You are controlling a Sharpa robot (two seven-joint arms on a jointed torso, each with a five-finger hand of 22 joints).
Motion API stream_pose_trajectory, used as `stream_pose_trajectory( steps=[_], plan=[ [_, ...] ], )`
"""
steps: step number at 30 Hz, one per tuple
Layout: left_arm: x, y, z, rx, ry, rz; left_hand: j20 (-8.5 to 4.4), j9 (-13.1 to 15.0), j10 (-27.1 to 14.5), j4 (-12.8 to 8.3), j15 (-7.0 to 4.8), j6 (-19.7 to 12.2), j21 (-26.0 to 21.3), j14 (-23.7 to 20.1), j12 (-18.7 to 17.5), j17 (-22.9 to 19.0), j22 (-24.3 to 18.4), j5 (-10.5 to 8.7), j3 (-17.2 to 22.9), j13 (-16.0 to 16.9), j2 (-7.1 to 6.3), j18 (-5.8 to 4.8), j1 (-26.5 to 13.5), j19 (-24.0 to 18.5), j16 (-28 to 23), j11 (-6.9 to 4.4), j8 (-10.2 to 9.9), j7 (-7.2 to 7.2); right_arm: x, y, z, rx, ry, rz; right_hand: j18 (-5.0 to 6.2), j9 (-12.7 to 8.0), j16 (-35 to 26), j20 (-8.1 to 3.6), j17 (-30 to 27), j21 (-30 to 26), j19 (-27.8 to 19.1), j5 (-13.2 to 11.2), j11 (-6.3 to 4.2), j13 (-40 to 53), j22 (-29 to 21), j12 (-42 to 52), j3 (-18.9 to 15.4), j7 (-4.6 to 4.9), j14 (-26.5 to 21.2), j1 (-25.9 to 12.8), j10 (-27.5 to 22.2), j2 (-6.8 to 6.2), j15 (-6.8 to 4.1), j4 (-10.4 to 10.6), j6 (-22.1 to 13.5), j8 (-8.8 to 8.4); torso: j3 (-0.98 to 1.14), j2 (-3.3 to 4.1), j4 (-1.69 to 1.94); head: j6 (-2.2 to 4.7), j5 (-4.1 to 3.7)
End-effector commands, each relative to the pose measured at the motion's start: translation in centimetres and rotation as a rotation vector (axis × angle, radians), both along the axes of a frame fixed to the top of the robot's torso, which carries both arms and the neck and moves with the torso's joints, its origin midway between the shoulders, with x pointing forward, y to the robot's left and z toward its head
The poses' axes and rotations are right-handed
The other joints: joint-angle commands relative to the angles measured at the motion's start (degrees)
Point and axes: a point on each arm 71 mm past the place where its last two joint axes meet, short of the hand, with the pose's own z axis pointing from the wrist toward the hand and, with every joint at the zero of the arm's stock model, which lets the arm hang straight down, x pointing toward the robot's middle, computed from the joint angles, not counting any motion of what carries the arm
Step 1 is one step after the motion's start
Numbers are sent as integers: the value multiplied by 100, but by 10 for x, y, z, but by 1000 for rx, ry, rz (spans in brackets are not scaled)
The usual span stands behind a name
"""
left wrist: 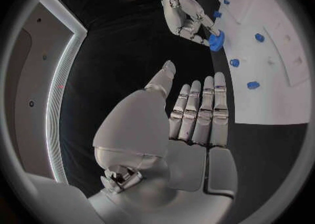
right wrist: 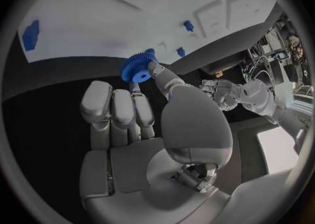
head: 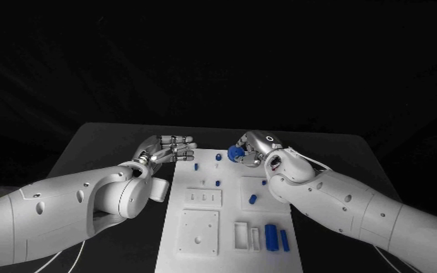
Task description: Assemble the parts on the task board
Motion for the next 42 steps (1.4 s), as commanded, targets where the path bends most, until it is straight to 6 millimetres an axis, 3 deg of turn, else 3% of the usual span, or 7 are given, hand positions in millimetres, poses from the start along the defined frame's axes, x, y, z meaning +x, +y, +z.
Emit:
stream_pose_trajectory(
  steps=[1, 8, 14, 19, 24, 29, 42],
  plan=[
    [-1, -2, 2, 3, -19, -19, 21, 2, -38, 5, 6, -43, -14, -51, 22, -4, -7, 31, 21, 4, -34, -32, -1, -37, -2, -12, 10, 13, -6, 10, 4, -32, -89, 11, -76, 6, 12, -38, -15, 34, 89, -40, -40, 408, 720, 17, 69, -192, 9, 5, 19, -79, -57, 41, 402, 21, 6, 4, 5, -7, 8],
    [-1, -3, 3, 4, -23, -18, 22, 2, -35, 7, 8, -46, -16, -56, 23, -4, -8, 30, 25, 5, -40, -33, 3, -41, -3, -11, 9, 15, -15, 29, -7, -72, -89, 57, -76, 2, 11, -35, -25, 45, 90, -76, -32, 409, 722, 15, 90, -182, 7, 8, 23, -101, -54, 53, 373, 19, -12, 2, 6, 12, 15],
    [-1, -6, 3, 3, -30, -20, 23, 2, -30, 7, 5, -40, -19, -58, 23, -4, -9, 34, 32, 5, -36, -34, 8, -45, -2, -12, 10, 13, -16, 39, -14, -99, -83, 72, -77, 5, 3, -32, -38, 60, 92, -78, -33, 406, 725, 6, 100, -182, 6, 14, 19, -107, -51, 63, 375, 22, -11, 9, 5, 17, -15],
    [-1, -7, 3, 3, -32, -20, 28, 3, -27, -2, 4, -30, -34, -63, 23, -4, -13, 37, 35, 4, -31, -44, 5, -70, -3, -12, 11, 14, -16, 49, -21, -114, -74, 82, -76, 3, -5, -33, -49, 54, 91, -73, -32, 406, 724, 5, 98, -180, 3, 10, 19, -110, -52, 69, 366, 19, 2, 15, 30, 12, -22],
    [0, -8, 3, 3, -32, -22, 31, 2, -25, -5, 5, -43, -51, -61, 22, -4, -17, 37, 35, 4, -33, -58, 3, -97, -2, -12, 10, 12, -15, 57, -24, -119, -69, 88, -74, 3, -8, -34, -54, 47, 89, -71, -32, 403, 722, -3, 98, -179, 2, 16, 15, -111, -53, 67, 359, 19, -14, 21, 59, 16, -13],
    [0, -10, 3, 0, -29, -29, 30, 2, -27, -1, 6, -44, -57, -65, 22, -4, -13, 37, 34, 4, -30, -65, -11, -100, -3, -10, 9, 14, -14, 61, -27, -130, -67, 87, -75, 3, -11, -33, -62, 47, 90, -57, -30, 399, 722, -12, 89, -175, 3, 18, 12, -121, -51, 59, 349, 20, -36, 29, 89, 30, -13],
    [0, -13, 3, -8, -20, -32, 29, 1, -32, -2, 6, -53, -57, -67, 23, -4, -12, 34, 31, 4, -31, -64, -19, -96, -3, -9, 8, 17, -7, 62, -35, -159, -45, 66, -74, 4, -23, -30, -82, 31, 87, -52, -28, 392, 718, -27, 77, -174, -1, 16, 6, -119, -49, 57, 344, 21, -35, 26, 90, 37, -3]
  ],
)
